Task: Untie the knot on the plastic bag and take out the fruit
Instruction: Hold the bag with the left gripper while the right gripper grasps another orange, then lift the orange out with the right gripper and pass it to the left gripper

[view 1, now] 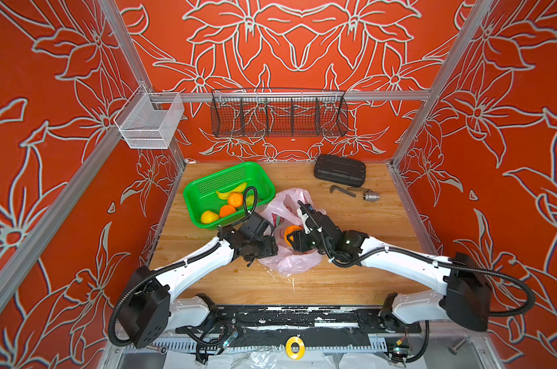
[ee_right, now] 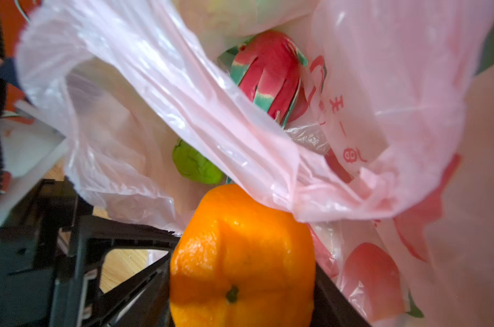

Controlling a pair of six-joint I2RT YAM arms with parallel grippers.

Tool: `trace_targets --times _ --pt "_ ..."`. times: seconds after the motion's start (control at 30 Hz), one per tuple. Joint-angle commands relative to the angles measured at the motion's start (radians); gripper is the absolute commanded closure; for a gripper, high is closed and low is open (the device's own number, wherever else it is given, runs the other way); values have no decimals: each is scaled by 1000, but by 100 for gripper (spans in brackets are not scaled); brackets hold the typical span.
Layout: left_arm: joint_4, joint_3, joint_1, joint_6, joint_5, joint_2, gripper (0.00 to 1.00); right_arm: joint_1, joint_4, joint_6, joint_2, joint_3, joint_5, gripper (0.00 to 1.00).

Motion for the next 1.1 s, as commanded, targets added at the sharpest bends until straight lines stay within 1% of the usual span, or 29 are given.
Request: trace_targets --times 0.0,0.1,0.23,0.33,0.47,0.63,0.7,0.8,0.87,0.9,0.97,1.07 --pt "-33 29 -5 20 -56 -46 11 4 -13 -4 -59 17 -3 40" --pt "-20 49 -5 61 -56 -85 8 4 -7 9 -96 41 1 40" --pt "19 59 -5 130 -49 -146 8 2 -22 27 -112 103 -18 40" --pt "80 62 -5 200 -25 -189 8 -2 -15 45 -119 145 -20 40" --pt "181 77 -6 293 10 -238 8 -16 -12 78 -123 202 12 40" --pt "323 97 -6 423 39 -258 8 -69 -27 159 -133 278 23 40" --pt "421 96 -5 472 64 -259 8 -99 -14 203 -146 291 27 40" --pt "591 96 -9 539 118 -235 8 -164 31 287 -168 285 -1 40" --pt "681 110 -18 602 124 -201 7 -213 66 351 -181 267 -29 40" --pt "708 127 -25 637 111 -180 6 -245 97 393 -188 255 -55 40" --pt "743 167 -35 692 95 -132 5 -281 129 436 -199 241 -79 40" --pt "812 222 -49 749 90 -44 3 -313 167 487 -216 229 -91 40"
